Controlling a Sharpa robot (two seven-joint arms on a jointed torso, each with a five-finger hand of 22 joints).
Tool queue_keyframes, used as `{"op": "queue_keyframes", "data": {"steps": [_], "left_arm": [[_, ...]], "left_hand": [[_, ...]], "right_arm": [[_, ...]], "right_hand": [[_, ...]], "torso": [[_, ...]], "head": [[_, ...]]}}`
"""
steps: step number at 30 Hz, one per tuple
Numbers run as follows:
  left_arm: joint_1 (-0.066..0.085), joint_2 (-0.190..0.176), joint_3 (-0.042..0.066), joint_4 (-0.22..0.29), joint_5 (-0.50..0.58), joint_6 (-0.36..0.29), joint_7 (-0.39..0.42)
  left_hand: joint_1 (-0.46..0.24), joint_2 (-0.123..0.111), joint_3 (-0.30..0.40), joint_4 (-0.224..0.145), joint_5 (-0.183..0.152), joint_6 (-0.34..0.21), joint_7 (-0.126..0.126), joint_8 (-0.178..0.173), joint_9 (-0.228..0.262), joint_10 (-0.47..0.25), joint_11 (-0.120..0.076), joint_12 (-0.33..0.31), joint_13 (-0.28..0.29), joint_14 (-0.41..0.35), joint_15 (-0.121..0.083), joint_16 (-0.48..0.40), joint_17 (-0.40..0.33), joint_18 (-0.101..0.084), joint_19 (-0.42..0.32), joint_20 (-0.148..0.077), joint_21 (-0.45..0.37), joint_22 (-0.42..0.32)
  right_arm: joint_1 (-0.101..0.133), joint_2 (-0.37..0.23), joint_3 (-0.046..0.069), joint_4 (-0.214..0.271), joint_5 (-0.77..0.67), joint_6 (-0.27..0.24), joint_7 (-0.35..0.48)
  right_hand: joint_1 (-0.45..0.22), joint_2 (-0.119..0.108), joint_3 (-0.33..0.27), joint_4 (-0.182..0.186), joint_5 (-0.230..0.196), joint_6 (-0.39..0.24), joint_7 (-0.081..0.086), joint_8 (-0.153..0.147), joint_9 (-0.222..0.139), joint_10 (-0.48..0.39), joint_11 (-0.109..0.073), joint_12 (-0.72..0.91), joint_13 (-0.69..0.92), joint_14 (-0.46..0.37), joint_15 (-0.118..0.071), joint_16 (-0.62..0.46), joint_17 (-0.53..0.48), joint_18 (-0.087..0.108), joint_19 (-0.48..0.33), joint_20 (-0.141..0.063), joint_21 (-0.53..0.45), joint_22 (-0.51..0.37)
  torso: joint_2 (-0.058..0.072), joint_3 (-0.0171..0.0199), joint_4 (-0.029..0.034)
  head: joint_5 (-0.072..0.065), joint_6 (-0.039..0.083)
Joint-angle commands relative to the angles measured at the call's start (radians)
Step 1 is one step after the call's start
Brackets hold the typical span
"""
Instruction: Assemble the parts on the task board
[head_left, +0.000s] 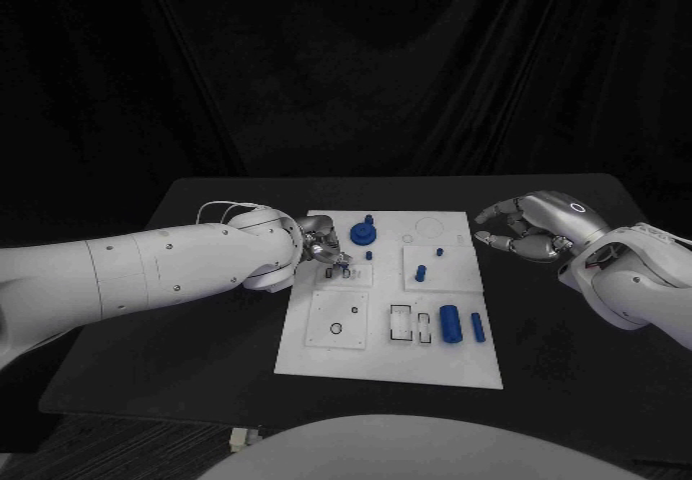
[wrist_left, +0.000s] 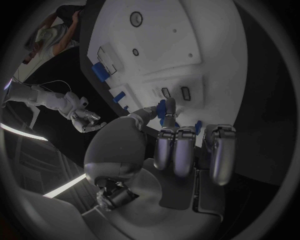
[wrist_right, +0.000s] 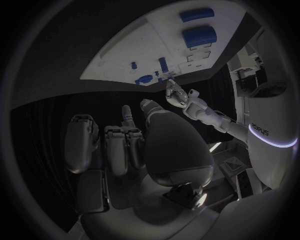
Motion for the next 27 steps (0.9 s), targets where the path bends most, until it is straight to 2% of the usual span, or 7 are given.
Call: {"op": "queue_keyframes", "data": {"steps": [1, 27], "left_arm": [[-0.003, 0.006, 0.001, -0.003, 0.006, 0.004, 0.01], [-0.024, 0.014, 0.001, -0.015, 0.006, 0.014, 0.01]], "left_hand": [[-0.005, 0.0, 0.001, 0.005, -0.004, 0.0, -0.004, 0.004, 0.001, 0.103, -0.001, 0.003, 0.263, 0.102, -0.004, 0.003, 0.263, 0.011, 0.058, -0.003, -0.006, 0.223], [-0.006, 0.001, 0.001, 0.007, -0.006, -0.001, -0.004, 0.004, 0.002, 0.103, 0.0, 0.003, 0.263, 0.102, -0.004, 0.003, 0.263, 0.012, 0.056, -0.003, -0.008, 0.221]], "right_arm": [[-0.003, 0.0, 0.001, 0.0, -0.002, 0.005, -0.019], [-0.003, -0.004, 0.001, 0.001, -0.002, 0.015, -0.023]], "right_hand": [[0.011, 0.002, 0.006, -0.001, 0.006, 0.003, -0.001, -0.006, -0.001, 0.106, 0.007, 0.003, 0.263, 0.106, 0.005, 0.001, 0.262, 0.013, -0.003, 0.001, -0.003, 0.182], [0.013, 0.002, 0.008, -0.002, 0.008, 0.002, -0.001, -0.007, -0.002, 0.106, 0.006, 0.003, 0.263, 0.105, 0.005, -0.002, 0.26, 0.014, -0.005, 0.001, -0.007, 0.181]], "torso": [[0.001, 0.0003, -0.001], [0.001, 0.0005, -0.0007]], "head": [[0.002, 0.0], [0.001, 0.0]]}}
